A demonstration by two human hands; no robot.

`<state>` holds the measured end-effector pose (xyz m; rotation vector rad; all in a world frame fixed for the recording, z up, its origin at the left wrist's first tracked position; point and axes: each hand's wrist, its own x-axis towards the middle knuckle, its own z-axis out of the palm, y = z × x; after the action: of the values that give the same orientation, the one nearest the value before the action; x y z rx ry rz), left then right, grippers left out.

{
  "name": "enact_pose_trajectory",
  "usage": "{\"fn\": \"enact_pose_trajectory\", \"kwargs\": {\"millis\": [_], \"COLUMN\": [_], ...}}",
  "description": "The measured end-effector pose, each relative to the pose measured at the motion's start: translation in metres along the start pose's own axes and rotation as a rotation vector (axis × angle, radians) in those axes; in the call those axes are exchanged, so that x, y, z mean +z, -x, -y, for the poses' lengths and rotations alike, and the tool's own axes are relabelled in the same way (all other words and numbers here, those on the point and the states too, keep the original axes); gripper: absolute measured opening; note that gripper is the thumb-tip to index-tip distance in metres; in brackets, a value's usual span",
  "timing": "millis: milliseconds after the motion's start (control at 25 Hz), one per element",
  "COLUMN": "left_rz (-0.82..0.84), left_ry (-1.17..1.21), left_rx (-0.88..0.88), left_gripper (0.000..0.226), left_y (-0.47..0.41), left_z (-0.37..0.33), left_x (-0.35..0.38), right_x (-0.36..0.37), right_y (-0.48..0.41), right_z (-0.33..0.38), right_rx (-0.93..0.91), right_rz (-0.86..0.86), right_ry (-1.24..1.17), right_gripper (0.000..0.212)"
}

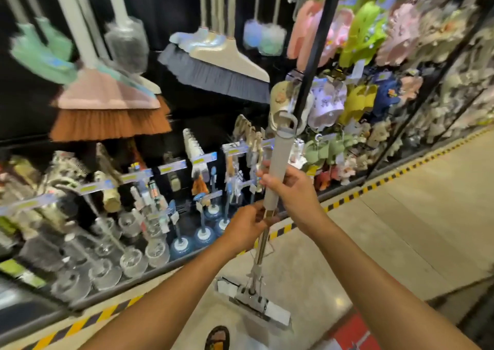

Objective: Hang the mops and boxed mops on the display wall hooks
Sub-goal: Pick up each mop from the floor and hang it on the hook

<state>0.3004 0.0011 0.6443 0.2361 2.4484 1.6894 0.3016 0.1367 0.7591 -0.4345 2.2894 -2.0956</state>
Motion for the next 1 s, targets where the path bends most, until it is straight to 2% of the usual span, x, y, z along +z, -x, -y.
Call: {"fn": "enact_pose_trajectory", "kwargs": {"millis": [40,160,480,560,680,1000], "left_rz": [-0.028,-0.025,-0.300,-0.367,-0.490,-0.728], "left_ry": [0.074,0.144,0.159,0.179,0.212,0.102], "left_rx": [-0.019,-0.070,-0.157,-0.182,-0.193,-0.195], "left_gripper": [0.015,0.029,0.014,0.014,0.019,0.020], "left_y": [0.019,0.072,0.215,0.254,0.322,0.521], "left_z": [-0.002,0.006,0.030,0.041,0.059,0.099], "left_x": [-0.007,-0.033,-0.124,-0.150,-0.197,-0.340], "right_x": [0.013,0.056,0.209,0.256,0.337,0.558], "right_y": [0.006,0.020,0.059,0.074,0.101,0.197], "right_z": [0.011,0.040,0.097,0.103,0.119,0.191], "right_rx": [-0.016,-0.058,-0.106,-0.098,-0.096,-0.210], "right_rz": [0.029,0.133,0.499,0.582,0.682,0.866], "right_ry": [-0.008,-0.035,-0.190,-0.245,-0.269,-0.200], "right_gripper": [0.020,0.018,0.020,0.023,0.016,0.014]}}
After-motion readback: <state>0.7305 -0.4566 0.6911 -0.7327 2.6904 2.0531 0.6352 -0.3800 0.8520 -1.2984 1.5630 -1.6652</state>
